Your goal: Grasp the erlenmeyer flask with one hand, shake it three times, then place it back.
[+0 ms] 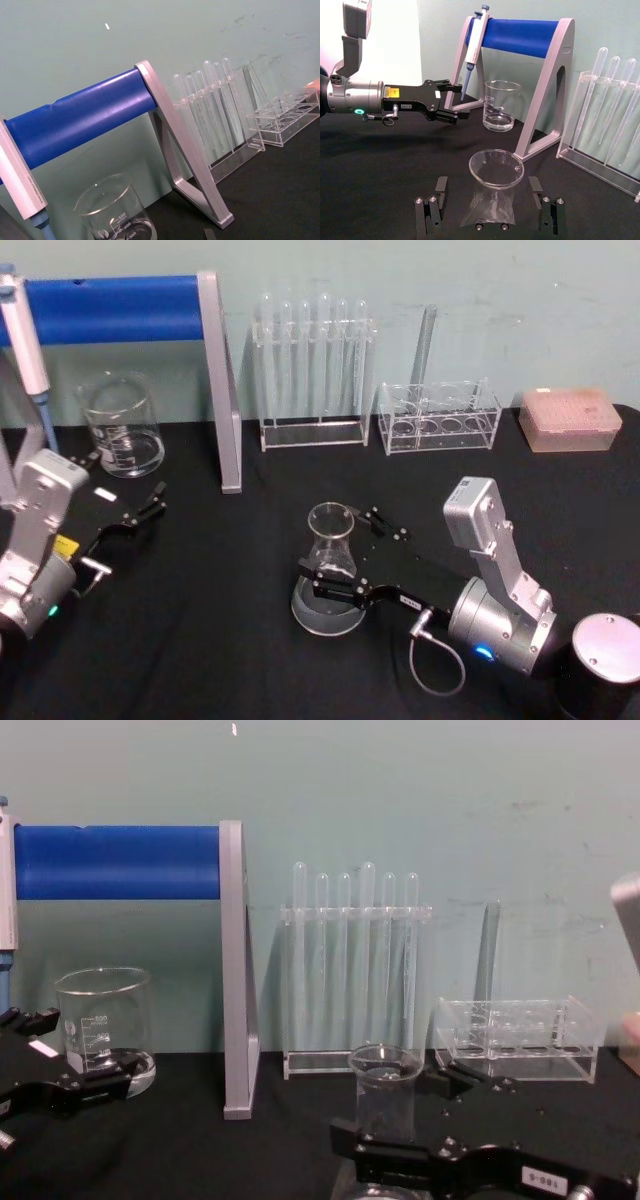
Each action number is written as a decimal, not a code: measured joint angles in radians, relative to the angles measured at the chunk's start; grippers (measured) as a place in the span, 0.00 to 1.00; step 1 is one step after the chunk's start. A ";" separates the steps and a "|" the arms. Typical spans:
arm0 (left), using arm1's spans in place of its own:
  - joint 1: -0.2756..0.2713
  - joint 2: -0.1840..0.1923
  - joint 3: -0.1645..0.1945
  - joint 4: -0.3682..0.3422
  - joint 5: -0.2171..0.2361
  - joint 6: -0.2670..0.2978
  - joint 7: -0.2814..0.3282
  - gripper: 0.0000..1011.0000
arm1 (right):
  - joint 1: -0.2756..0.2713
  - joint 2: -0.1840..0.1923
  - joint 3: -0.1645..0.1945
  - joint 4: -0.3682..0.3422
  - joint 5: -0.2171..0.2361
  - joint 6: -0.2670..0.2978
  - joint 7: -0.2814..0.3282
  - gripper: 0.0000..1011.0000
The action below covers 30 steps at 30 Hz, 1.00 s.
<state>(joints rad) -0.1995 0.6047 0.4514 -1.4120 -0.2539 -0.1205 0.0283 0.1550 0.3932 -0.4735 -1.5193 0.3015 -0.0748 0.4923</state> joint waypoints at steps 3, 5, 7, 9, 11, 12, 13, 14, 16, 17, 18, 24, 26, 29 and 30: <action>0.000 0.000 0.000 0.000 0.000 0.000 0.000 0.99 | 0.000 0.000 0.000 0.000 0.000 0.000 0.000 0.99; 0.000 0.000 0.000 0.000 0.000 0.000 0.000 0.99 | 0.000 0.000 0.000 0.000 0.000 0.000 0.000 0.99; 0.000 0.000 0.000 0.000 0.000 0.000 0.000 0.99 | 0.000 0.000 0.000 0.000 0.000 0.000 0.000 0.99; 0.000 0.000 0.000 0.000 0.000 0.000 0.000 0.99 | 0.000 0.000 0.000 0.000 0.000 0.000 0.000 0.99; 0.000 0.000 0.000 0.000 0.000 0.000 0.000 0.99 | 0.000 0.000 0.000 0.000 0.000 0.000 0.000 0.99; 0.000 0.000 0.000 0.000 0.000 0.000 0.000 0.99 | 0.000 0.000 0.000 0.000 0.000 0.000 0.000 0.99; 0.000 0.000 0.000 0.000 0.000 0.000 0.000 0.99 | 0.000 0.000 0.000 0.000 0.000 0.000 0.000 0.99; 0.000 0.000 0.000 0.000 0.000 0.000 0.000 0.99 | 0.000 0.000 0.000 0.000 0.000 0.000 0.000 0.99; 0.000 0.000 0.000 0.000 0.000 0.000 0.000 0.99 | 0.000 0.001 0.000 -0.002 -0.002 0.000 -0.003 0.99; 0.000 0.000 0.000 0.000 0.000 0.000 0.000 0.99 | 0.000 0.001 0.000 -0.004 -0.003 0.001 -0.004 0.99; 0.000 0.000 0.000 0.000 0.000 0.000 0.000 0.99 | -0.001 0.002 0.002 -0.007 -0.006 0.002 -0.007 0.99; 0.000 0.000 0.000 0.000 0.000 0.000 0.000 0.99 | -0.015 0.007 0.013 -0.024 -0.007 0.006 -0.016 0.99; 0.000 0.000 0.000 0.000 0.000 0.000 0.000 0.99 | -0.021 0.011 0.016 -0.030 -0.005 0.008 -0.017 0.99; 0.000 0.000 0.000 0.000 0.000 0.000 0.000 0.99 | -0.034 0.022 0.023 -0.045 0.002 0.013 -0.014 0.99; 0.000 0.000 0.000 0.000 0.000 0.000 0.000 0.99 | -0.038 0.026 0.025 -0.049 0.005 0.014 -0.012 0.99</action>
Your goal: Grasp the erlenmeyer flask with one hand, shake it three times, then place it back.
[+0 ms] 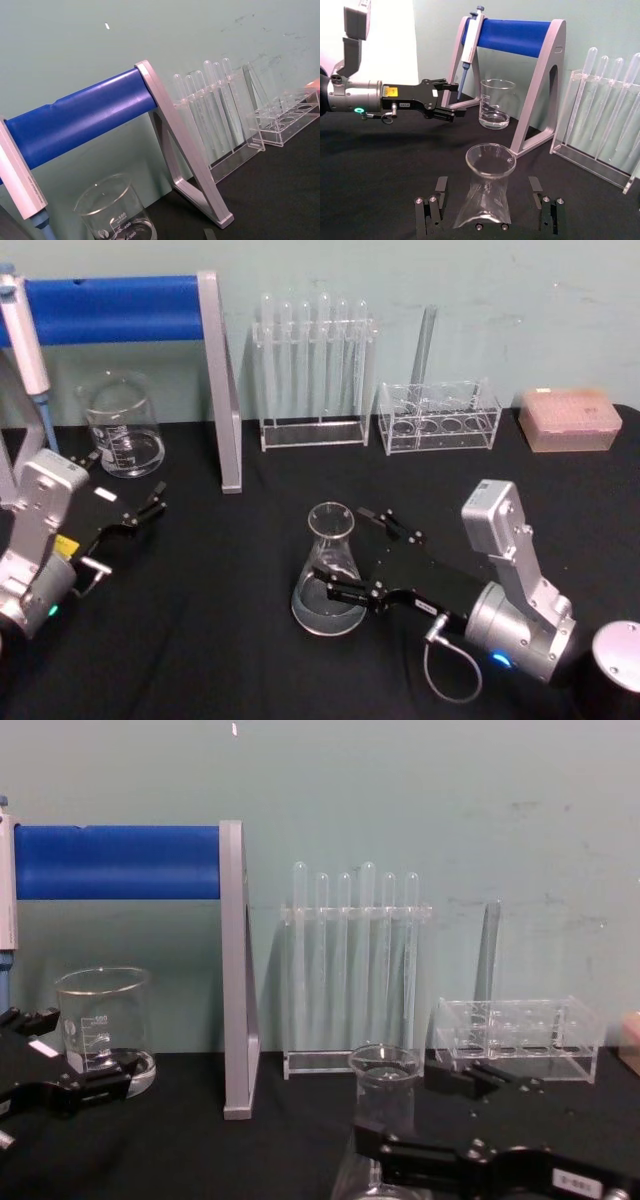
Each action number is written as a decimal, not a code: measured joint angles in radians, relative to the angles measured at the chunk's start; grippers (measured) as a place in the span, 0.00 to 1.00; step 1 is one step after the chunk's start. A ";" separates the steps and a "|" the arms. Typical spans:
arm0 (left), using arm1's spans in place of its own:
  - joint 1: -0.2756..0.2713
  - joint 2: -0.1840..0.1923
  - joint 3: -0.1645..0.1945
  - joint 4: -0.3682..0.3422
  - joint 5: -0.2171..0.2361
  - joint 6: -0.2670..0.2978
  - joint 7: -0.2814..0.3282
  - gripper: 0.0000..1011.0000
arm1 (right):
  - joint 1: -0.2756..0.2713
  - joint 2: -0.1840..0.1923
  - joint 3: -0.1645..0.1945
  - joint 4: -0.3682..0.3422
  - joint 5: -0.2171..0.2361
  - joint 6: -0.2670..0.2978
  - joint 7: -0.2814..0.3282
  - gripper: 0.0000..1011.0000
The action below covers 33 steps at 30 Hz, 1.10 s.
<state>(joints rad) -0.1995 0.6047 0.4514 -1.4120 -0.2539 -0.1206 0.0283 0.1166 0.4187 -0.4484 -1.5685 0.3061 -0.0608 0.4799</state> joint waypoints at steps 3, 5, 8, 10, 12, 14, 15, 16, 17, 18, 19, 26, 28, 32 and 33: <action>0.000 0.000 0.000 0.000 0.000 0.000 0.000 0.99 | -0.029 0.023 0.013 -0.032 0.012 0.006 0.002 0.99; 0.000 0.000 0.000 0.000 0.000 0.000 0.000 0.99 | -0.041 0.032 0.020 -0.045 0.015 0.007 0.002 0.99; 0.000 0.000 0.000 0.000 0.000 0.000 0.000 0.99 | -0.072 0.054 0.037 -0.074 0.022 0.013 -0.006 0.99; 0.000 0.000 0.000 0.000 0.000 0.000 0.000 0.99 | -0.096 0.069 0.054 -0.090 0.027 0.018 -0.016 0.99; 0.000 0.000 0.000 0.000 0.000 0.000 0.000 0.99 | -0.110 0.077 0.065 -0.098 0.029 0.021 -0.026 0.99; 0.000 0.000 0.000 0.000 0.000 0.000 0.000 0.99 | -0.121 0.082 0.075 -0.103 0.030 0.023 -0.034 0.99; 0.000 0.000 0.000 0.000 0.000 0.000 0.000 0.99 | -0.126 0.084 0.081 -0.105 0.030 0.025 -0.040 0.99; 0.000 0.000 0.000 0.000 0.000 0.000 0.000 0.99 | -0.138 0.087 0.101 -0.111 0.030 0.026 -0.058 0.99; 0.000 0.000 0.000 0.000 0.000 0.000 0.000 0.99 | -0.141 0.087 0.108 -0.112 0.030 0.026 -0.067 0.99; 0.000 0.000 0.000 0.000 0.000 0.000 0.000 0.99 | -0.143 0.085 0.116 -0.112 0.029 0.025 -0.075 0.99; 0.000 0.000 0.000 0.000 0.000 0.000 0.000 0.99 | -0.145 0.082 0.124 -0.113 0.028 0.025 -0.085 0.99; 0.000 0.000 0.000 0.000 0.000 0.000 0.000 0.99 | -0.131 0.019 0.200 -0.100 0.003 0.027 -0.200 0.99; 0.000 0.000 0.000 0.000 0.000 0.000 0.000 0.99 | -0.118 0.002 0.212 -0.093 -0.006 0.037 -0.225 0.99; 0.000 0.000 0.000 0.000 0.000 0.000 0.000 0.99 | -0.073 -0.039 0.233 -0.059 -0.034 0.068 -0.284 0.99; 0.000 0.000 0.000 0.000 0.000 0.000 0.000 0.99 | -0.066 -0.045 0.235 -0.051 -0.038 0.072 -0.290 0.99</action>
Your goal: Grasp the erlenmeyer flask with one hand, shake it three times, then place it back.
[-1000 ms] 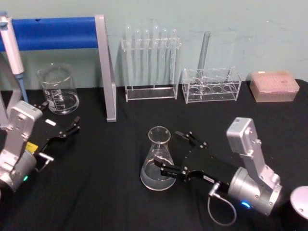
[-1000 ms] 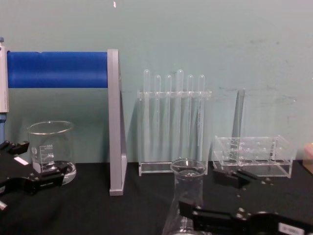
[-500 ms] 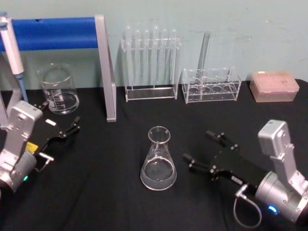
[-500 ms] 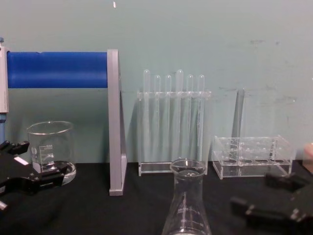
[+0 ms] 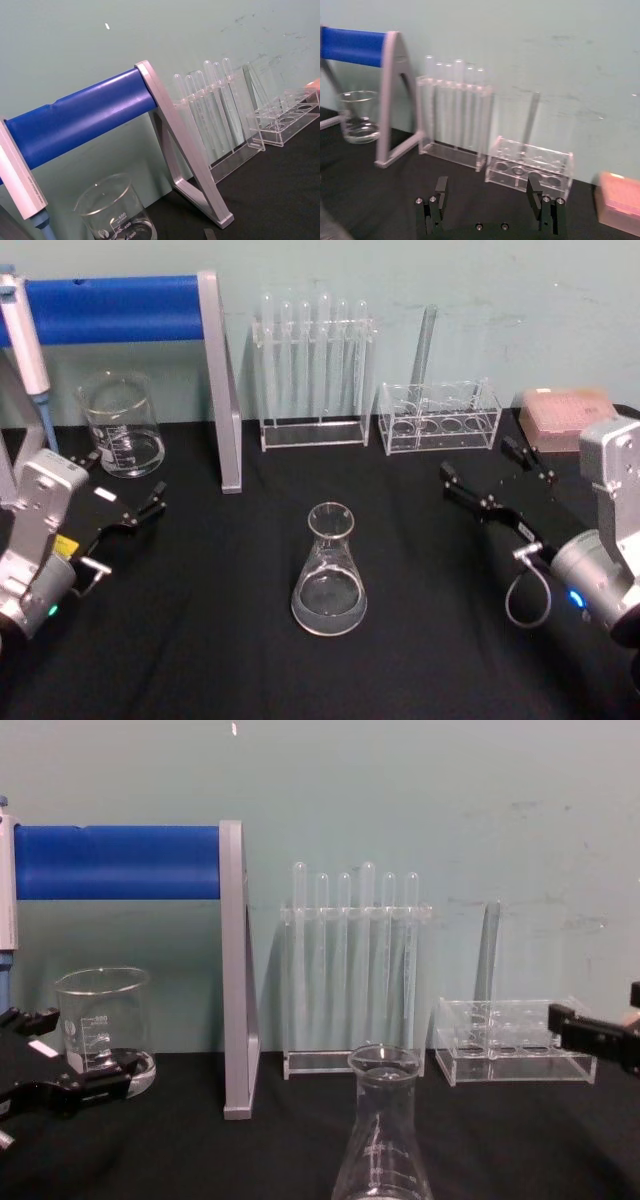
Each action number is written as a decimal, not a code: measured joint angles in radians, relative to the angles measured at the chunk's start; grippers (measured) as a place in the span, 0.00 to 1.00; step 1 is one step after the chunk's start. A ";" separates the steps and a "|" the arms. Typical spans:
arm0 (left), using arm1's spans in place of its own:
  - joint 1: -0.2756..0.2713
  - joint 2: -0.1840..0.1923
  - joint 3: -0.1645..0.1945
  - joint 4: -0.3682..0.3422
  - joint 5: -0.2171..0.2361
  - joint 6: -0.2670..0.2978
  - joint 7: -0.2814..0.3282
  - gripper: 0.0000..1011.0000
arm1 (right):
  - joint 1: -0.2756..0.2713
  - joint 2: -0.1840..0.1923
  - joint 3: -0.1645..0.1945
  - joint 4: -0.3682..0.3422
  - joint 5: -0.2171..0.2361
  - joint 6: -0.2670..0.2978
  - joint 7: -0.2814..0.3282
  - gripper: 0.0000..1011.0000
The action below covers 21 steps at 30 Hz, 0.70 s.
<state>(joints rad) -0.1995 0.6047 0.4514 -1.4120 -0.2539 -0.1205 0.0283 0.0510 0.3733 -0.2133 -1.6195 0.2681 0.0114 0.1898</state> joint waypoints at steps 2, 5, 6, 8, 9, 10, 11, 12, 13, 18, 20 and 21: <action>0.000 0.000 0.000 0.000 0.000 0.000 0.000 0.99 | 0.015 -0.014 0.005 0.020 -0.007 0.008 -0.012 0.99; 0.000 0.000 0.000 0.000 0.000 0.000 0.000 0.99 | 0.038 -0.038 0.010 0.061 -0.018 0.021 -0.028 0.99; 0.000 0.000 0.000 0.000 0.000 0.000 0.000 0.99 | 0.042 -0.042 0.010 0.070 -0.020 0.024 -0.030 0.99; 0.000 0.000 0.000 0.000 0.000 0.000 0.000 0.99 | 0.051 -0.054 0.009 0.094 -0.028 0.030 -0.031 0.99; 0.000 0.000 0.000 0.000 0.000 0.000 0.000 0.99 | 0.053 -0.057 0.008 0.100 -0.031 0.032 -0.031 0.99; 0.000 0.000 0.000 0.000 0.000 0.000 0.000 0.99 | 0.057 -0.064 0.005 0.114 -0.036 0.035 -0.031 0.99; 0.000 0.000 0.000 0.000 0.000 0.000 0.000 0.99 | 0.059 -0.068 0.004 0.121 -0.039 0.037 -0.030 0.99; 0.000 0.000 0.000 0.000 0.000 0.000 0.000 0.99 | 0.061 -0.071 0.003 0.128 -0.041 0.038 -0.029 0.99; 0.000 0.000 0.000 0.000 0.000 0.000 0.000 0.99 | 0.063 -0.075 0.002 0.135 -0.043 0.040 -0.028 0.99; 0.000 0.000 0.000 0.000 0.000 0.000 0.000 0.99 | 0.071 -0.096 0.001 0.175 -0.059 0.048 -0.020 0.99; 0.000 0.000 0.000 0.000 0.000 0.000 0.000 0.99 | 0.071 -0.100 0.001 0.181 -0.062 0.050 -0.016 0.99; 0.000 0.000 0.000 0.000 0.000 0.000 0.000 0.99 | 0.071 -0.101 0.001 0.183 -0.064 0.051 -0.015 0.99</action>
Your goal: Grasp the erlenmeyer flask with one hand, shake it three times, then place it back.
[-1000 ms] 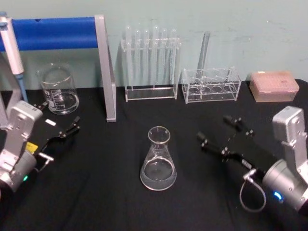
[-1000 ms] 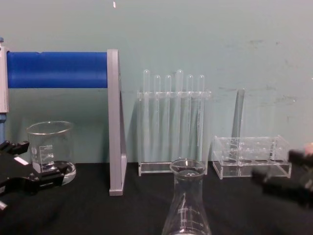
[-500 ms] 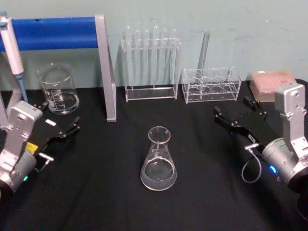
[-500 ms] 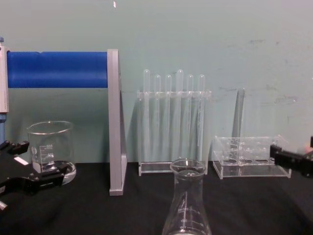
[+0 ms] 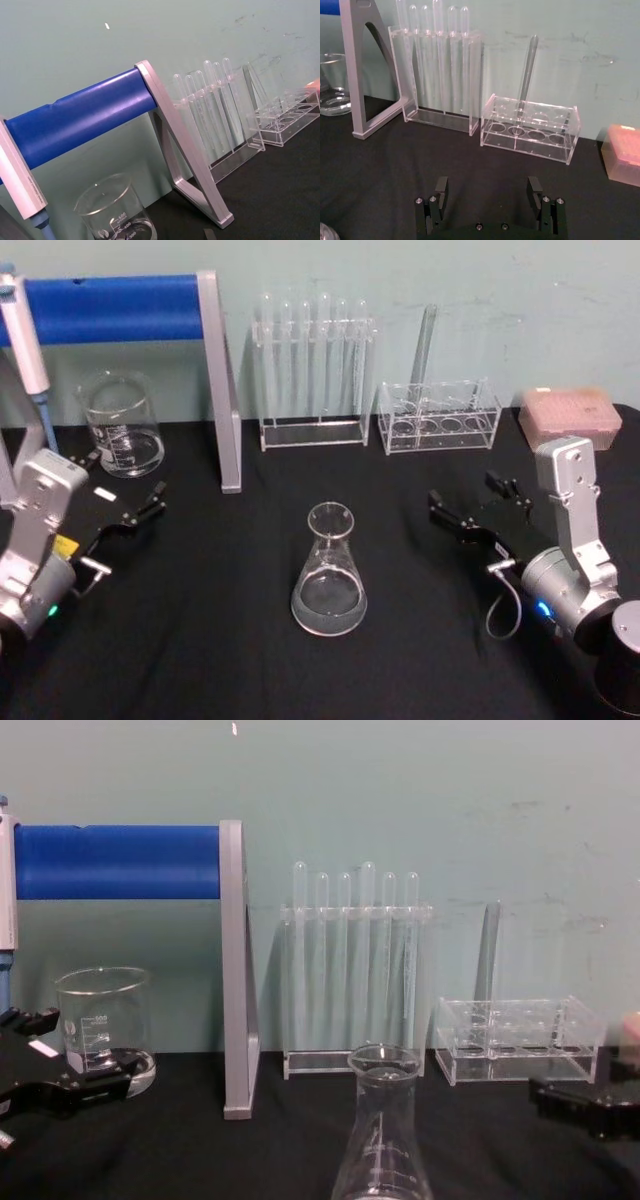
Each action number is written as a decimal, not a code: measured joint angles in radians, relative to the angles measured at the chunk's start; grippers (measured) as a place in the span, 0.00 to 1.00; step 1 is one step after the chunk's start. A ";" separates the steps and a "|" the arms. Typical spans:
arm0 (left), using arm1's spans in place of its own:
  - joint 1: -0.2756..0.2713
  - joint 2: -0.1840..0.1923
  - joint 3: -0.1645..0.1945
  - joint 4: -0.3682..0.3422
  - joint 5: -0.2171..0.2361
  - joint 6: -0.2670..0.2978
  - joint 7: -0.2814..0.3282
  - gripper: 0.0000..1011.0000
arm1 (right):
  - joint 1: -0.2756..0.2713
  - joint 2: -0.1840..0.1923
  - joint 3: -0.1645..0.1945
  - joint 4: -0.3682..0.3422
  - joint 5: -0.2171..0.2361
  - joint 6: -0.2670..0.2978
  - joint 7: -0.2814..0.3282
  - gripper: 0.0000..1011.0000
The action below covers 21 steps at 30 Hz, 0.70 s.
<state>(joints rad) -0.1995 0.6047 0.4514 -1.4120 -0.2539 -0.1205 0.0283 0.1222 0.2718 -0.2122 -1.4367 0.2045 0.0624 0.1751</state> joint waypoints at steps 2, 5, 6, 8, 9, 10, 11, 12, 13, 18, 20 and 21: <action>0.000 0.000 0.000 0.000 0.000 0.000 0.000 0.99 | -0.002 -0.005 0.003 0.003 -0.004 0.003 0.004 0.99; 0.000 0.000 0.000 0.000 0.000 0.000 0.000 0.99 | -0.004 -0.010 0.008 0.004 -0.005 0.005 0.010 0.99; 0.000 0.000 0.000 0.000 0.000 0.000 0.000 0.99 | -0.005 -0.012 0.012 0.005 -0.002 0.005 0.023 0.99; 0.000 0.000 0.000 0.000 0.000 0.000 0.000 0.99 | -0.006 -0.013 0.015 0.005 0.001 0.005 0.029 0.99; 0.000 0.000 0.000 0.000 0.000 0.000 0.000 0.99 | -0.006 -0.013 0.015 0.005 0.001 0.005 0.029 0.99; 0.000 0.000 0.000 0.000 0.000 0.000 0.000 0.99 | -0.006 -0.013 0.014 0.005 0.001 0.005 0.028 0.99; 0.000 0.000 0.000 0.000 0.000 0.000 0.000 0.99 | -0.006 -0.013 0.014 0.005 0.001 0.005 0.027 0.99; 0.000 0.000 0.000 0.000 0.000 0.000 0.000 0.99 | -0.006 -0.013 0.014 0.005 0.001 0.005 0.027 0.99; 0.000 0.000 0.000 0.000 0.000 0.000 0.000 0.99 | -0.006 -0.013 0.014 0.005 0.001 0.005 0.026 0.99; 0.000 0.000 0.000 0.000 0.000 0.000 0.000 0.99 | -0.005 -0.012 0.013 0.005 0.001 0.005 0.023 0.99; 0.000 0.000 0.000 0.000 0.000 0.000 0.000 0.99 | -0.005 -0.012 0.012 0.005 0.001 0.005 0.023 0.99; 0.000 0.000 0.000 0.000 0.000 0.000 0.000 0.99 | -0.005 -0.012 0.012 0.005 0.001 0.005 0.022 0.99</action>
<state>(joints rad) -0.1995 0.6047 0.4514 -1.4120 -0.2539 -0.1205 0.0283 0.1171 0.2598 -0.1998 -1.4313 0.2053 0.0670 0.1968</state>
